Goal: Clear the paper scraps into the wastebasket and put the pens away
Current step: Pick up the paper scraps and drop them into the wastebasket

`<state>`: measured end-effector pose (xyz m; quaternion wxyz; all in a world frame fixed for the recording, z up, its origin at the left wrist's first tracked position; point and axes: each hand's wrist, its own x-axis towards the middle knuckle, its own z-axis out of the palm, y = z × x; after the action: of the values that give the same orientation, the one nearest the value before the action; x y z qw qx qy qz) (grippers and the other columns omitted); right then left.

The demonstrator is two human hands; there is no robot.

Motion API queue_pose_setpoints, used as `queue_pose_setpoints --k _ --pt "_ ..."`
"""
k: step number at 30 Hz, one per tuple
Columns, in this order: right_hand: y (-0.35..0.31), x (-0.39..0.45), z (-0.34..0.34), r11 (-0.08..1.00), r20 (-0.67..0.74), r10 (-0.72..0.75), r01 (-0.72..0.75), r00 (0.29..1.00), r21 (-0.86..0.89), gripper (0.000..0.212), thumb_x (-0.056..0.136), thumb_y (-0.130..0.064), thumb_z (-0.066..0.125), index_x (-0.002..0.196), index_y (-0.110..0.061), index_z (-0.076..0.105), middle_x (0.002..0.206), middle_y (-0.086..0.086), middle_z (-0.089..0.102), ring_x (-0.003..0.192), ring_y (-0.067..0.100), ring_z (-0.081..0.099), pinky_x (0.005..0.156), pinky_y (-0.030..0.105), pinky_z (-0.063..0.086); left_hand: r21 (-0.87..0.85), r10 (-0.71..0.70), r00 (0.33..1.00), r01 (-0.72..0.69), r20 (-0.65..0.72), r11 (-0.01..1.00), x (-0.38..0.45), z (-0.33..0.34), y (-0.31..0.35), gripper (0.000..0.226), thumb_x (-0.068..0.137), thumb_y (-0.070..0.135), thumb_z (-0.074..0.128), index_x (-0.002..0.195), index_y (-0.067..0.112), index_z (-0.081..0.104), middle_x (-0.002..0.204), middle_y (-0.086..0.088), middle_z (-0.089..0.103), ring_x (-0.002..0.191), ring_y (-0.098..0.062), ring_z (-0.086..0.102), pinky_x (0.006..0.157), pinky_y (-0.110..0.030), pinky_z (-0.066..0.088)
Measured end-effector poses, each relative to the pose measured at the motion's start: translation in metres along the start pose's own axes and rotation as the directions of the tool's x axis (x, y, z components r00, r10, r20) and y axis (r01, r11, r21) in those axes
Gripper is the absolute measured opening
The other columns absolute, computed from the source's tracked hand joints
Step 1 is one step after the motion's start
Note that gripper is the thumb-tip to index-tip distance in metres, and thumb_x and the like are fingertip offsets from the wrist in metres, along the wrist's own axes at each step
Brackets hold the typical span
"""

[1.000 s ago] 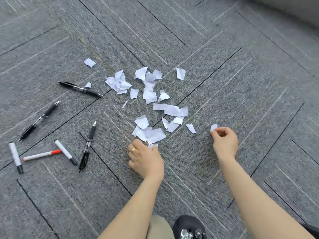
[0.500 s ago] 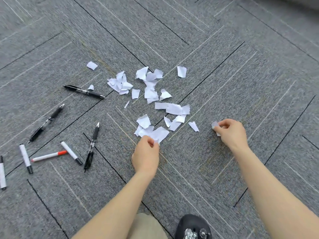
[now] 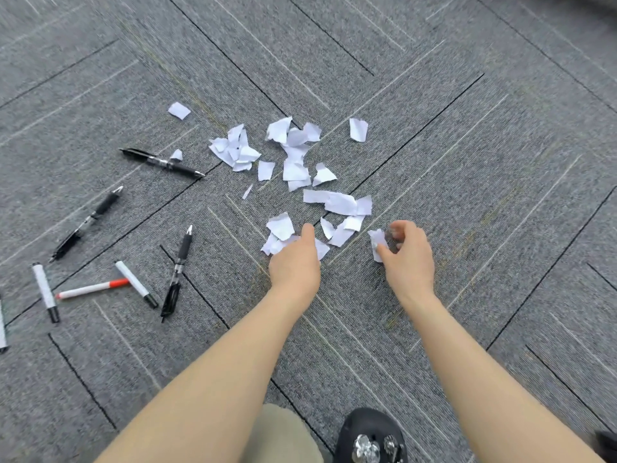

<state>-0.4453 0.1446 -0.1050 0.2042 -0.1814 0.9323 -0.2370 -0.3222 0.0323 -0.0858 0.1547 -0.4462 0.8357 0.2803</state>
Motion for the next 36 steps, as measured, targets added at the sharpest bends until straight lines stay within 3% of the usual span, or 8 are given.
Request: queue_pose_setpoints --k 4,9,16,21,23,25,29,36 --pt "-0.008 0.008 -0.005 0.996 0.106 0.02 -0.012 0.994 -0.083 0.004 0.088 -0.021 0.059 0.092 -0.023 0.058 0.076 -0.009 0.058 0.074 0.018 0.056 0.077 0.039 0.048 0.098 -0.014 1.0 0.016 -0.021 0.995 0.004 0.0 0.002 0.033 0.09 0.012 0.054 0.12 0.012 0.038 0.105 -0.011 0.065 0.094 -0.032 0.061 0.066 -0.036 0.039" --pt "-0.013 0.016 -0.009 0.989 0.151 -0.021 0.043 0.988 -0.144 0.018 0.085 -0.02 0.063 0.067 -0.018 0.061 0.074 0.003 0.062 0.059 0.02 0.052 0.062 0.037 0.051 0.136 -0.05 0.996 0.06 -0.08 0.989 0.002 -0.003 0.0 0.055 0.085 0.032 0.064 0.127 0.01 0.036 0.132 -0.011 0.045 0.121 -0.028 0.044 0.093 -0.039 0.04" --pt "-0.014 0.002 -0.008 0.992 0.098 -0.089 0.096 0.991 -0.075 0.016 0.091 -0.022 0.057 0.075 -0.018 0.058 0.077 -0.004 0.056 0.064 0.013 0.049 0.059 0.03 0.04 0.022 -0.065 0.996 0.067 -0.06 0.998 0.0 -0.001 0.0 0.029 0.09 0.026 0.057 0.114 0.011 0.053 0.127 -0.009 0.052 0.119 -0.027 0.045 0.095 -0.038 0.039" --pt "-0.019 0.001 -0.009 0.984 0.157 0.05 -0.076 0.986 0.163 0.012 0.09 -0.027 0.059 0.081 -0.021 0.063 0.076 -0.005 0.062 0.063 0.012 0.052 0.062 0.032 0.045 -0.138 -0.06 0.998 0.056 -0.026 0.989 -0.007 -0.007 -0.009 0.013 0.092 0.021 0.049 0.092 0.013 0.059 0.087 -0.007 0.065 0.087 -0.031 0.058 0.072 -0.035 0.043" --pt "-0.029 0.002 -0.013 0.857 0.223 0.199 -0.28 0.954 0.433 0.003 0.087 -0.022 0.062 0.087 -0.019 0.064 0.088 -0.002 0.065 0.076 0.012 0.059 0.075 0.033 0.053 -0.334 -0.089 0.996 0.082 -0.005 0.939 -0.004 -0.015 -0.018 0.01 0.089 0.017 0.053 0.079 0.015 0.055 0.067 0.0 0.055 0.07 -0.028 0.053 0.058 -0.031 0.038" --pt "-0.039 0.001 -0.009 0.707 0.297 0.281 -0.406 0.913 0.579 0.007 0.088 -0.017 0.062 0.093 -0.013 0.063 0.087 -0.001 0.063 0.072 0.01 0.058 0.073 0.026 0.053 -0.385 -0.119 0.991 0.088 -0.058 0.919 0.003 -0.024 -0.027 0.015 0.087 0.018 0.057 0.073 0.016 0.055 0.066 0.003 0.052 0.07 -0.026 0.05 0.055 -0.029 0.034" --pt "-0.054 -0.007 0.022 0.803 0.137 0.331 -0.355 0.934 0.479 0.013 0.085 -0.024 0.065 0.078 -0.014 0.067 0.074 0.0 0.063 0.066 0.016 0.054 0.063 0.03 0.044 -0.141 -0.202 0.958 0.176 -0.203 0.974 0.005 -0.018 -0.036 0.015 0.088 0.024 0.059 0.097 0.016 0.068 0.121 -0.002 0.05 0.114 -0.025 0.042 0.096 -0.039 0.035" --pt "-0.073 -0.025 0.054 0.968 -0.11 0.214 -0.195 0.971 0.161 0.003 0.082 -0.022 0.066 0.081 -0.019 0.066 0.115 0.0 0.052 0.109 0.024 0.045 0.092 0.032 0.033 -0.437 -0.269 0.919 0.123 -0.289 0.891 -0.005 0.002 -0.025 0.009 0.09 0.006 0.053 0.092 0.004 0.062 0.118 -0.009 0.044 0.098 -0.027 0.051 0.078 -0.03 0.037"
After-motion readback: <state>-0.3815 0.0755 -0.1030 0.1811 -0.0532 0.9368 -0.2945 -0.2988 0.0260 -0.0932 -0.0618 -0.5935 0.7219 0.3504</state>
